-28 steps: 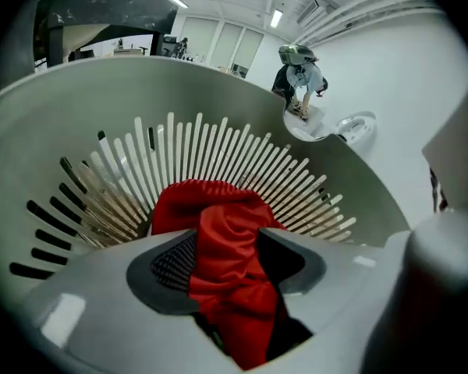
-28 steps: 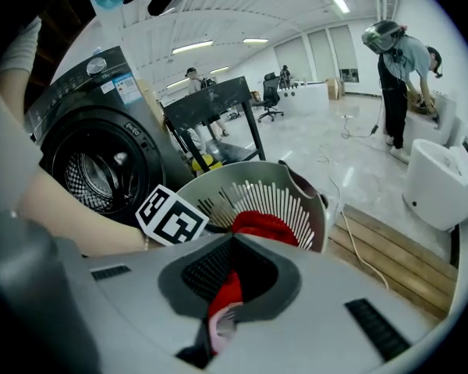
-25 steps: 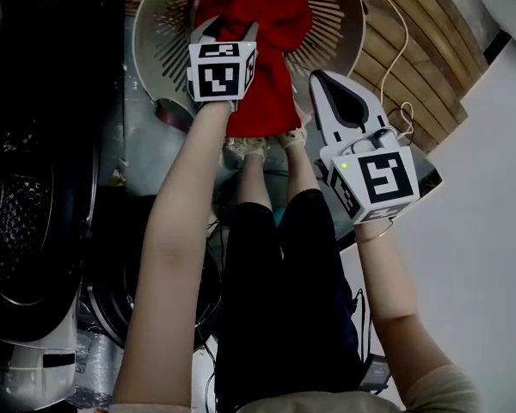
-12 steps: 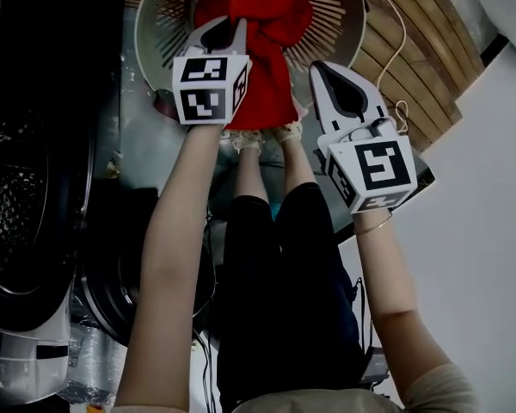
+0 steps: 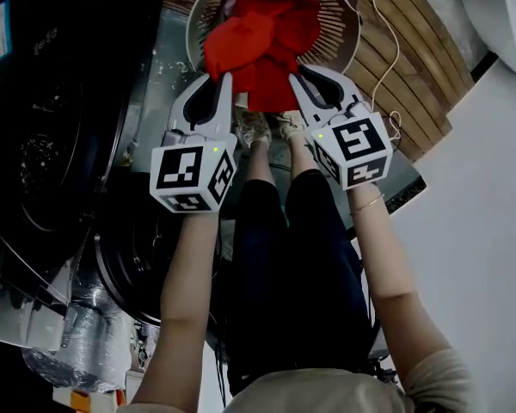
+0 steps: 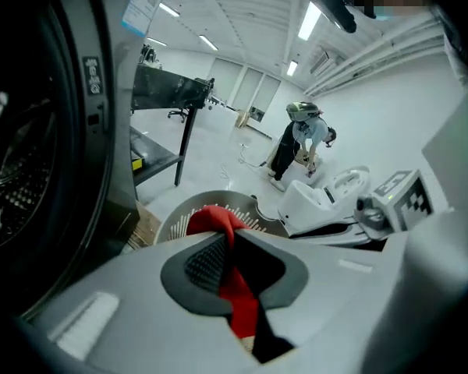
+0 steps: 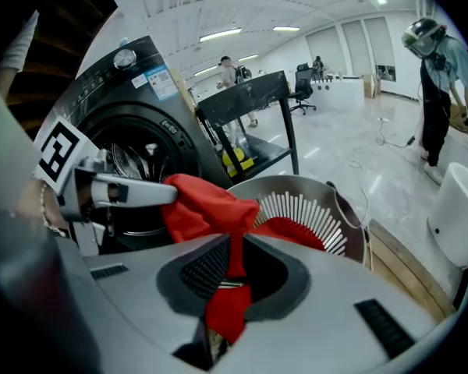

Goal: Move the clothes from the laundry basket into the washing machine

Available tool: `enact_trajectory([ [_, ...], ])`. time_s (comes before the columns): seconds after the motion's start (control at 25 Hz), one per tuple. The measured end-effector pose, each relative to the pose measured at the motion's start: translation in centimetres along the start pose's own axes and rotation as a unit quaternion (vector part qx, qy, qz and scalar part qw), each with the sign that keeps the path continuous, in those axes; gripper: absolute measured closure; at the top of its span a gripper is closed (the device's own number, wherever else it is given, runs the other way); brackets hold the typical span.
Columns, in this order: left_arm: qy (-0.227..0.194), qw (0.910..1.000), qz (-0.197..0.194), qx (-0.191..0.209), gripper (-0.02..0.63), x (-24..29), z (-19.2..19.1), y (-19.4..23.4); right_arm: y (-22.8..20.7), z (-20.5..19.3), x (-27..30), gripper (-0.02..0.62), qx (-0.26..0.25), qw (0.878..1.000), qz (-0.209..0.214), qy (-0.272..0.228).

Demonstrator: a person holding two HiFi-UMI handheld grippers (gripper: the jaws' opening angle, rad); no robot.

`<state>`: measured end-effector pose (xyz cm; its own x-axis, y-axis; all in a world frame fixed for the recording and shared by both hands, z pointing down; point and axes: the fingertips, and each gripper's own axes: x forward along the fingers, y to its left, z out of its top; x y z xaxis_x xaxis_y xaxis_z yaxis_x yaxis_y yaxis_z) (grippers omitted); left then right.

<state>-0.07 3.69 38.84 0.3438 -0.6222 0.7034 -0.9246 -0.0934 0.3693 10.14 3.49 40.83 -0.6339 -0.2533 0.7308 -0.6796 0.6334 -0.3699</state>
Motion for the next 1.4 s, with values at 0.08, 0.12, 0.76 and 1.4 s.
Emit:
enact_trajectory([
  [0.08, -0.003, 0.9998, 0.015, -0.010, 0.577, -2.6, 0.4, 0.4, 0.9, -0.9, 0.4, 0.584, -0.001, 1.000, 0.004, 0.025],
  [0.12, -0.004, 0.9996, 0.022, -0.015, 0.577, -3.7, 0.6, 0.6, 1.1, -1.6, 0.6, 0.580, 0.001, 0.999, 0.006, 0.042],
  [0.76, 0.025, 0.9971, 0.053, -0.049, 0.575, -9.4, -4.6, 1.5, -1.3, -13.5, 4.5, 0.478, 0.037, 0.973, -0.054, 0.221],
  [1.4, 0.007, 0.9938, -0.104, -0.037, 0.574, -6.1, -3.2, -3.6, 4.2, 2.1, -1.0, 0.574, 0.071, 0.996, 0.059, 0.001],
])
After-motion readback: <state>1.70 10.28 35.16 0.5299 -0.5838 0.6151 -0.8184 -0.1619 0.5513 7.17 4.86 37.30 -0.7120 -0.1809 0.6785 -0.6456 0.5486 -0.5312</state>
